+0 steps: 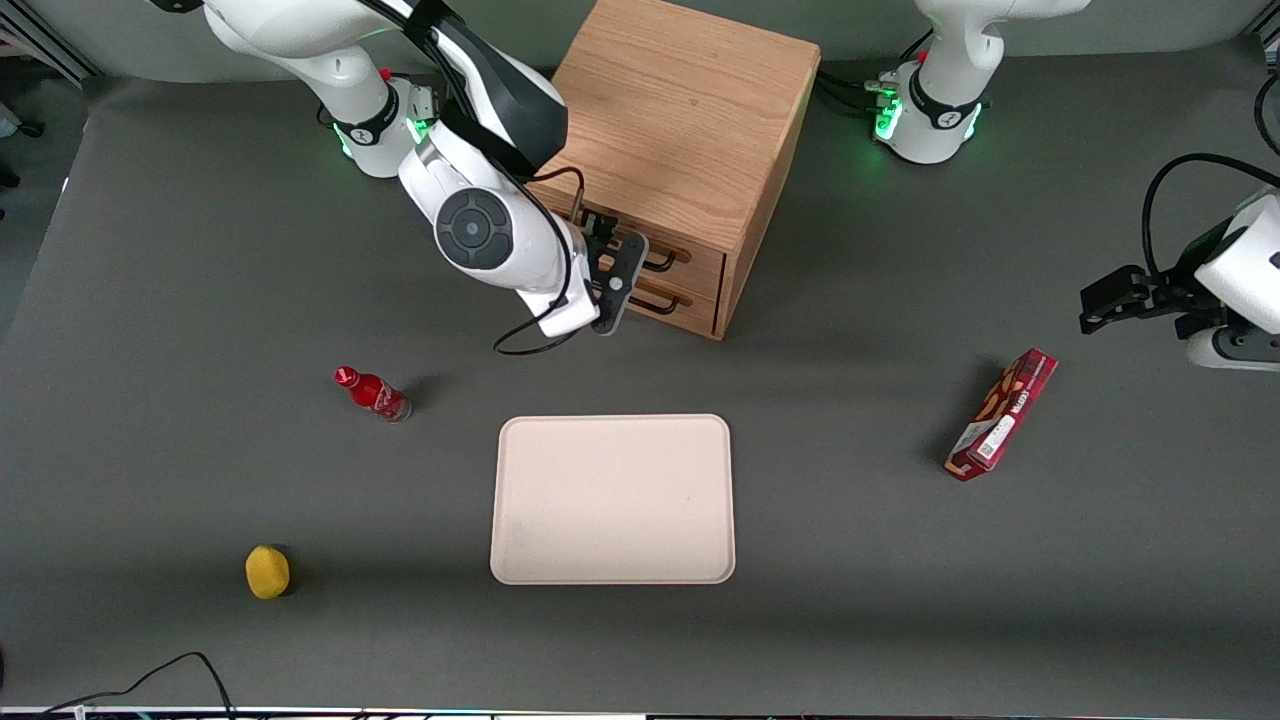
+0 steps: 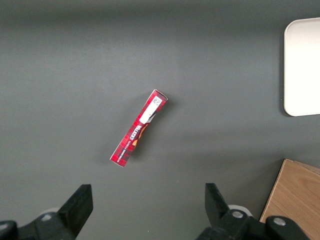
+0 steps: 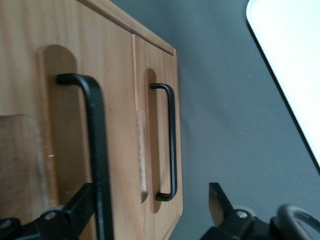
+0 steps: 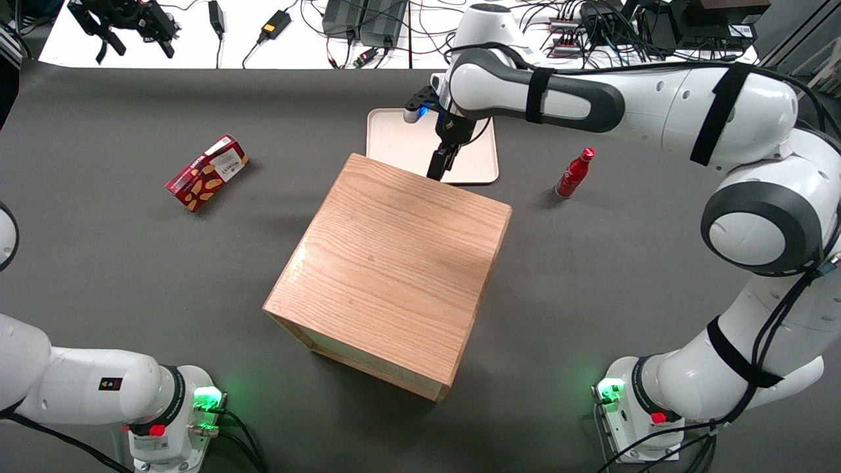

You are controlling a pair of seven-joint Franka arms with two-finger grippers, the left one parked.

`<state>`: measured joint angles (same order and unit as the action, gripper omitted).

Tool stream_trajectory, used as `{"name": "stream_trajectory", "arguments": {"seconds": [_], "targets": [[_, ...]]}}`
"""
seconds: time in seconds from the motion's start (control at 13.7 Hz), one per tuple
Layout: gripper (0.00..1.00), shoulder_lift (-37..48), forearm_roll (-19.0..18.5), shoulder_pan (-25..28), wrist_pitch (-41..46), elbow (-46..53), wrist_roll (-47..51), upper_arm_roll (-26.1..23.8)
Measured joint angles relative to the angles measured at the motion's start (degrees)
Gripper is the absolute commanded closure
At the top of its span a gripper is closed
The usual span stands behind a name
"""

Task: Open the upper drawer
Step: 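Pull the handle outward with the right gripper, sliding the drawer open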

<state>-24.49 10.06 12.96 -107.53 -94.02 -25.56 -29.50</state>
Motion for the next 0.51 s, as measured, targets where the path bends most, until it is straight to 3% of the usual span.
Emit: {"name": "stream_trajectory", "arguments": {"seconds": [0.29, 0.51], "targets": [[0.0, -1.84, -1.49, -0.1, -0.47, 3.64, 0.0, 0.53], [0.0, -3.54, -4.71, -0.94, -0.48, 7.32, -0.12, 1.3]]}}
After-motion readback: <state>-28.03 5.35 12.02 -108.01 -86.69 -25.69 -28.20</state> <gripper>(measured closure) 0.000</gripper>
